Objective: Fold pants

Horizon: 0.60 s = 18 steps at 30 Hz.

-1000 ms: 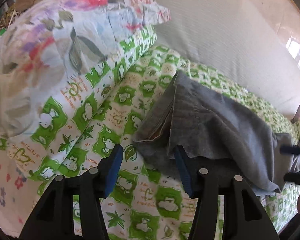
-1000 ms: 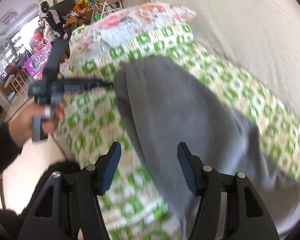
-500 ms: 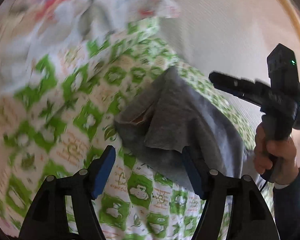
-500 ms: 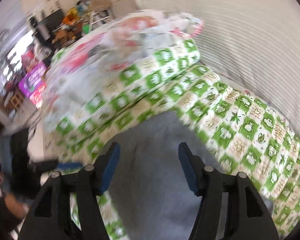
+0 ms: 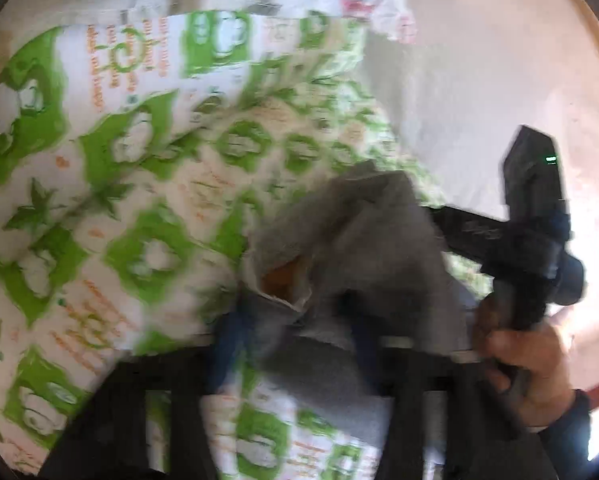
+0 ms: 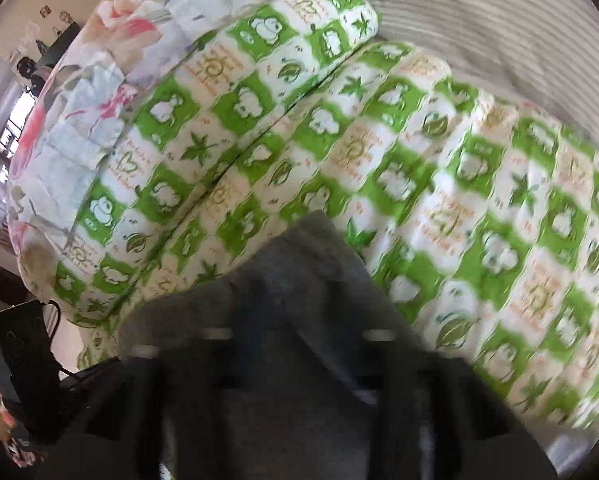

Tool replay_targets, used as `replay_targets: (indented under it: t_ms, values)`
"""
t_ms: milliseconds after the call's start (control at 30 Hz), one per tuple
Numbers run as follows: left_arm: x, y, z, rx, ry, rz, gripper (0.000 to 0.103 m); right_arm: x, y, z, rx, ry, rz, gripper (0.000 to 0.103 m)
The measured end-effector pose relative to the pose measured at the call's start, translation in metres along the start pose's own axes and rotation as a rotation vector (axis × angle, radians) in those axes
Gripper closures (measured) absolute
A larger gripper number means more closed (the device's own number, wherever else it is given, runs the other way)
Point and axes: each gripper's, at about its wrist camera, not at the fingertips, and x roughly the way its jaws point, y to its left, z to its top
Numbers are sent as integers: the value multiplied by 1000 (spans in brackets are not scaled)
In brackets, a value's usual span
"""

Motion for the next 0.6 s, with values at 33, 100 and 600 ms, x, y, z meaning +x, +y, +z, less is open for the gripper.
replay_targets:
  t_ms: [33, 100, 600]
  values:
    - [-4, -2, -3, -5, -9, -8, 79, -2, 3, -4, -3, -7, 10, 95]
    - [-16, -6, -9, 0, -35, -25, 82, -9, 12, -12, -13, -30, 51, 96]
    - [-114, 35, -97, -190, -106, -86, 85, -23, 127, -53, -163, -92, 179, 94]
